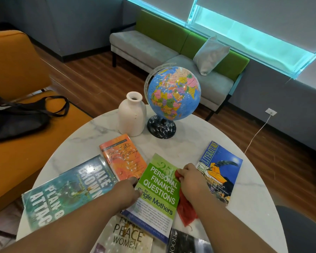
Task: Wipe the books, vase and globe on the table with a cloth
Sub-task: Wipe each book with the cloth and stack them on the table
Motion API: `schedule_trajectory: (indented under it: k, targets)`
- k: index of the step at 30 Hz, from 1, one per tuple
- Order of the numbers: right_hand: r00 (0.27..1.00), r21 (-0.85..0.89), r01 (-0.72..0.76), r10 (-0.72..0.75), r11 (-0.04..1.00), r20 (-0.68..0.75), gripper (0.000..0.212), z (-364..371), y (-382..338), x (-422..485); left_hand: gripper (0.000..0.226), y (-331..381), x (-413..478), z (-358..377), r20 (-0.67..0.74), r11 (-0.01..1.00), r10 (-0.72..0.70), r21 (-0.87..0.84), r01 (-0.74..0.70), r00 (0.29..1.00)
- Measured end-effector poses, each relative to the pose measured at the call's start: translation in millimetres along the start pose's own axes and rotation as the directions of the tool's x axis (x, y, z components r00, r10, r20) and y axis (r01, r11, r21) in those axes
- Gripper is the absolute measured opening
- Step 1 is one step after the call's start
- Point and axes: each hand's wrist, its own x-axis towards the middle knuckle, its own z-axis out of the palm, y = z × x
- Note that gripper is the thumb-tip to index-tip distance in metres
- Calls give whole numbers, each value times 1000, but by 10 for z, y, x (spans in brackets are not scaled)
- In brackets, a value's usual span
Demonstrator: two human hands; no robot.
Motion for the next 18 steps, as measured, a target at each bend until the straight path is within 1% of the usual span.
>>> schedule_trajectory:
  k: [2, 4, 7, 10, 12, 14, 16, 17, 18]
  targets:
    - [999, 31, 28, -28, 999, 18, 32, 54, 36, -12, 37, -6, -6, 0, 3, 1000, -3, -1, 3, 1000]
    - [1000, 76, 7, -10, 997, 29, 28, 8, 118, 14, 37, -8, -8, 1, 5, 1000, -3, -1, 3, 1000]
    - [999, 18, -24, 23, 1000, 32, 28, -35, 65, 94, 36, -6, -3, 1, 4, 1000, -7, 0, 7, 1000]
    - [998, -36, 53, -51, 998, 35, 31, 0, -61, 93, 36, -3, 1, 2, 2, 1000, -8, 2, 8, 1000]
    - [995, 1, 81, -81, 997, 51, 28, 16, 9, 120, 35, -5, -4, -1, 4, 1000, -8, 13, 8, 1000]
    - [999, 57, 31, -32, 998, 13, 19, -19, 79, 131, 35, -6, -1, -1, 3, 1000, -5, 23, 5, 1000]
    - [1000, 64, -18, 19, 998, -15, 12, -29, 17, 118, 36, -11, 3, 0, 3, 1000, -2, 26, 2, 1000]
    - [1000, 67, -19, 19, 998, -2, 12, -1, -21, 107, 36, -12, 3, -1, 3, 1000, -2, 26, 2, 1000]
    - [1000, 58, 9, -9, 998, 8, 16, 39, -37, 94, 36, -11, 0, -1, 4, 1000, -3, 22, 3, 1000]
